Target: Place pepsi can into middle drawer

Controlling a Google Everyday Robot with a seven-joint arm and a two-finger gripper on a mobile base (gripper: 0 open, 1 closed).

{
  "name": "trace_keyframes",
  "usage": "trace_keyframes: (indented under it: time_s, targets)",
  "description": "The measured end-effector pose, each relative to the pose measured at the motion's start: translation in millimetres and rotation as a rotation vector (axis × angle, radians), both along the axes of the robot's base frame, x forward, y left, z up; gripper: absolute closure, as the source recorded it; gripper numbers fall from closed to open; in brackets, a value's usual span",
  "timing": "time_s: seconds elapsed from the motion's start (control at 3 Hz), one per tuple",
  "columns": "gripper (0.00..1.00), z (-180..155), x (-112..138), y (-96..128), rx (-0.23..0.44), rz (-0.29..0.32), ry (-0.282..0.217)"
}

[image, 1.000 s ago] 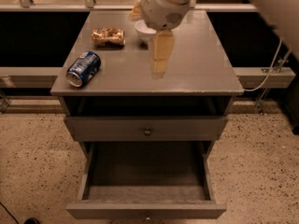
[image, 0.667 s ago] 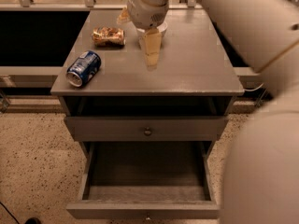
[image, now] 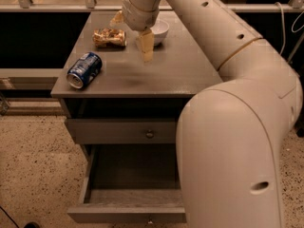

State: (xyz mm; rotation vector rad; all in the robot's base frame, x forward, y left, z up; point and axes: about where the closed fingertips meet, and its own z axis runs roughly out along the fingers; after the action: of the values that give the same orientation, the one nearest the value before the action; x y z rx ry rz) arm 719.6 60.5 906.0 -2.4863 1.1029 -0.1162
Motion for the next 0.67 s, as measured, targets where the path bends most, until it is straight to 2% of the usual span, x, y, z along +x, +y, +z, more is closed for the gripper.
trace_keyframes:
  time_s: [0.33, 0.67]
  targets:
    - [0.0, -2.7, -3.0, 15.6, -0.024, 0.057, 0.0]
    - [0.0, -14.4, -12.1, 58.4, -0.094, 0.25, 0.009]
